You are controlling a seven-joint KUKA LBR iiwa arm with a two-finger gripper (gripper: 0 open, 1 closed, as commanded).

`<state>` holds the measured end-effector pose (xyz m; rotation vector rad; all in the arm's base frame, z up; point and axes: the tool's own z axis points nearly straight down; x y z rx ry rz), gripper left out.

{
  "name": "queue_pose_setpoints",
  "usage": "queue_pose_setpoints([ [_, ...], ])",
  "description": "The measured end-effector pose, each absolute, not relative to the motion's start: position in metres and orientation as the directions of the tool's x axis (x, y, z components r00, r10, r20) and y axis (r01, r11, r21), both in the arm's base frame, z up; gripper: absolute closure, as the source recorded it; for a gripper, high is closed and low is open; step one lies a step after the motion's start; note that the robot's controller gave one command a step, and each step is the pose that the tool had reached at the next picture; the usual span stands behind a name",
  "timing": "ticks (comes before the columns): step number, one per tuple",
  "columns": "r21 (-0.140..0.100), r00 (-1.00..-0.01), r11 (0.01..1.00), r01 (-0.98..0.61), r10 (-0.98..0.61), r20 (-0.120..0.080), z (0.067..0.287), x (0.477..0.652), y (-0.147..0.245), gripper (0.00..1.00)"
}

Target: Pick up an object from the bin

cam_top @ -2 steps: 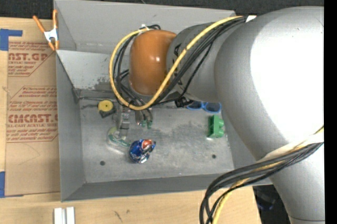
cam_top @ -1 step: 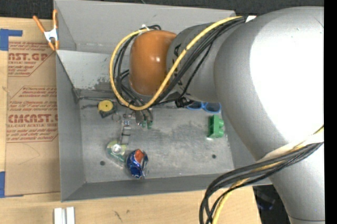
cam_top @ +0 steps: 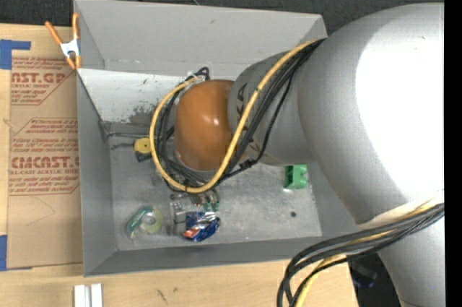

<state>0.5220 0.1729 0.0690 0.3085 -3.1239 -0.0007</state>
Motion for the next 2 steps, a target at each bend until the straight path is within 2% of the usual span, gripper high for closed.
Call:
queue_pose_setpoints([
  [1,0.001,-0.945,0.945,-0.328,-0.328,-0.004,0.096,0.532,0.201,0.0],
  [2,-0.001,-0.859,0.859,-0.512,-0.512,-0.007,0.071,0.487,0.203,0.0],
])
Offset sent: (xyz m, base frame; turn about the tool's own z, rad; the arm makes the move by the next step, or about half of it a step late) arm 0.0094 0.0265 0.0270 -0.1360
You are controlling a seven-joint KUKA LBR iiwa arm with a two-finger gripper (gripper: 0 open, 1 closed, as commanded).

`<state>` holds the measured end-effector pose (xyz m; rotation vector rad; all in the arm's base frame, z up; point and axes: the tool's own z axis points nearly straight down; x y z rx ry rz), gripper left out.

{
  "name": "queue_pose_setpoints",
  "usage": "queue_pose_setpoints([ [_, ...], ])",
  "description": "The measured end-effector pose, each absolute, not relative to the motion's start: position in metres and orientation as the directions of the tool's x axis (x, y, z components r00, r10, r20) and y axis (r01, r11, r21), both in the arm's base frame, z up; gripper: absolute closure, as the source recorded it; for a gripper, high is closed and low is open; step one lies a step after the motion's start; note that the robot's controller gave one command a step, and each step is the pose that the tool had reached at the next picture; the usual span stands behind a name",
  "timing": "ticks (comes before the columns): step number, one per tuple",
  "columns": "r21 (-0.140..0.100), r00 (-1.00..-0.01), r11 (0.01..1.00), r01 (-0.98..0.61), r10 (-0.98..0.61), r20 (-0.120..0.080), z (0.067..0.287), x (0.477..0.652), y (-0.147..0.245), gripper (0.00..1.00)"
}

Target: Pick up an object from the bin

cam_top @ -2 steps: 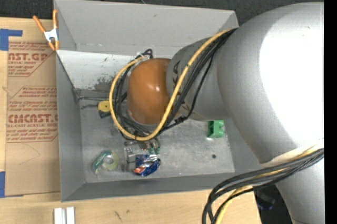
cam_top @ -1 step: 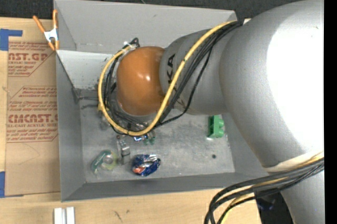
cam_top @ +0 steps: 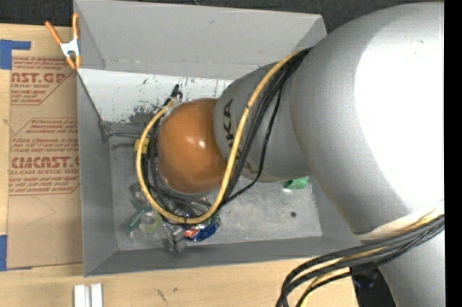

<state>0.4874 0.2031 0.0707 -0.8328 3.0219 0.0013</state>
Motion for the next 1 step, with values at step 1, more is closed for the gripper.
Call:
queue_pose_setpoints([
  [1,0.001,-0.86,0.86,-0.511,-0.511,-0.005,0.0704,0.4869,0.2033,1.0],
])
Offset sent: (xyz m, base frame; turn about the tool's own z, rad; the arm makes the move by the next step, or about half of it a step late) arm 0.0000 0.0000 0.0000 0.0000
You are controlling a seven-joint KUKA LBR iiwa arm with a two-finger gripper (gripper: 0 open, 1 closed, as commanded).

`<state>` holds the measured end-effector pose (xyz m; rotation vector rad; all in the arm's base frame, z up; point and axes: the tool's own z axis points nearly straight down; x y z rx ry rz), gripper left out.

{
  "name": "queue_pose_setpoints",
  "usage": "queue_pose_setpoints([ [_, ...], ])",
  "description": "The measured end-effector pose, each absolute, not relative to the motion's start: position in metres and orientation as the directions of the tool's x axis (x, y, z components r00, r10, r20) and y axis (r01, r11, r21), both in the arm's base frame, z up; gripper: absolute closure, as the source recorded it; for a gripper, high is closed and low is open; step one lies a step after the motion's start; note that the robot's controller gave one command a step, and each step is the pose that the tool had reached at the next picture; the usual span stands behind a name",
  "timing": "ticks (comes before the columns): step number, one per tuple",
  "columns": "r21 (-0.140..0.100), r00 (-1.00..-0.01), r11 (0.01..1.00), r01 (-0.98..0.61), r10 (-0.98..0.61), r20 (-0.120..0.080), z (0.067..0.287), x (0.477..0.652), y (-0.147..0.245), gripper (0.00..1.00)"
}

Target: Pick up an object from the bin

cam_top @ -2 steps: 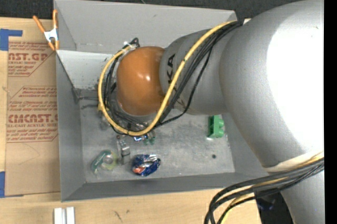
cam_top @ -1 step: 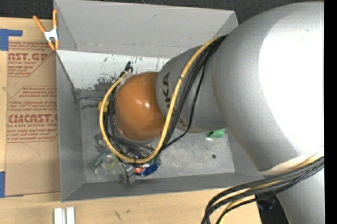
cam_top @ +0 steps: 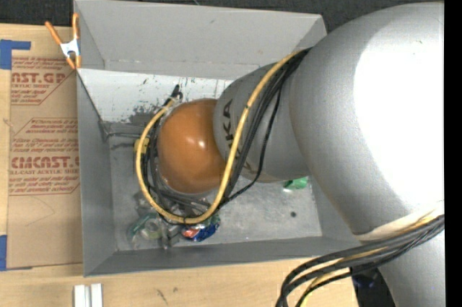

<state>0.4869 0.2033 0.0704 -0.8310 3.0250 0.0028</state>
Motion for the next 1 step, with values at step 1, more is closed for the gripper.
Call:
queue_pose_setpoints([
  [1,0.0,-0.917,0.917,-0.398,-0.398,-0.011,0.215,0.5207,0.2078,1.0],
])
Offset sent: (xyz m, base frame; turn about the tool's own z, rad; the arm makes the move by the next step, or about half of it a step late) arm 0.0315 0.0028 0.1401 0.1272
